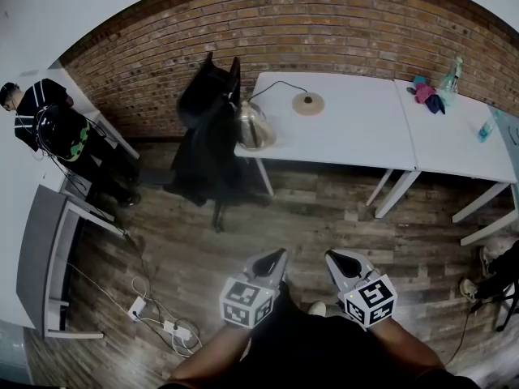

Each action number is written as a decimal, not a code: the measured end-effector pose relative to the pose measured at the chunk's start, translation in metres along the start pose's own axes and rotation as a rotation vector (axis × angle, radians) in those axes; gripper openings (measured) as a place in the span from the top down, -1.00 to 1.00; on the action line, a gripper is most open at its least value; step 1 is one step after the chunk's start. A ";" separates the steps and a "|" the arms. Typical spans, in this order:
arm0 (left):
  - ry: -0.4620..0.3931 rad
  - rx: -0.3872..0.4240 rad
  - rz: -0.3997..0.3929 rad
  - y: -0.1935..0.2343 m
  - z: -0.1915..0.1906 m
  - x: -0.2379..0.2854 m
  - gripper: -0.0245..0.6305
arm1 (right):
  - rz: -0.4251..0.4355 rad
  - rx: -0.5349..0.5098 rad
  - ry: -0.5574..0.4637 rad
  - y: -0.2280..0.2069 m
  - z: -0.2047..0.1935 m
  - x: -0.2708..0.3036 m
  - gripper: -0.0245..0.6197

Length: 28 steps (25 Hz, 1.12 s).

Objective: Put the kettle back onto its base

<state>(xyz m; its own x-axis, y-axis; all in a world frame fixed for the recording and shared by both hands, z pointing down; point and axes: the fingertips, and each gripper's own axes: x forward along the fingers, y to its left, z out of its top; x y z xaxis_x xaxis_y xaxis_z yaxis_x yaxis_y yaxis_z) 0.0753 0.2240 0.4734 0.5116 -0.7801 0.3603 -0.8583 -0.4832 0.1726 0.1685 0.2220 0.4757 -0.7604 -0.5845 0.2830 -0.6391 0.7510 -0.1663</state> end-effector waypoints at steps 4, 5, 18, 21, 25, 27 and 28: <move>0.000 -0.008 0.001 0.003 0.000 0.001 0.93 | 0.004 0.003 0.005 0.000 -0.001 0.004 0.84; 0.000 -0.009 0.002 0.004 0.001 0.002 0.92 | 0.005 0.004 0.006 -0.001 -0.001 0.005 0.84; 0.006 -0.027 0.019 0.025 0.005 0.013 0.92 | 0.022 0.024 0.028 -0.009 -0.002 0.027 0.84; 0.010 -0.035 0.026 0.032 0.005 0.017 0.92 | 0.026 0.030 0.033 -0.014 -0.001 0.035 0.84; 0.015 -0.043 0.035 0.039 0.006 0.022 0.92 | 0.033 0.035 0.039 -0.020 -0.001 0.044 0.84; 0.017 -0.046 0.038 0.044 0.007 0.024 0.93 | 0.036 0.037 0.043 -0.022 0.001 0.049 0.84; 0.018 -0.048 0.040 0.047 0.008 0.026 0.92 | 0.037 0.038 0.045 -0.023 0.002 0.052 0.84</move>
<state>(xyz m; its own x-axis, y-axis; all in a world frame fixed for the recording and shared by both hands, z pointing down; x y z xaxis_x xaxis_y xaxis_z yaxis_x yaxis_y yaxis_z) 0.0483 0.1781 0.4835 0.4765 -0.7910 0.3836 -0.8791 -0.4319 0.2014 0.1432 0.1743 0.4926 -0.7785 -0.5413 0.3175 -0.6148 0.7594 -0.2128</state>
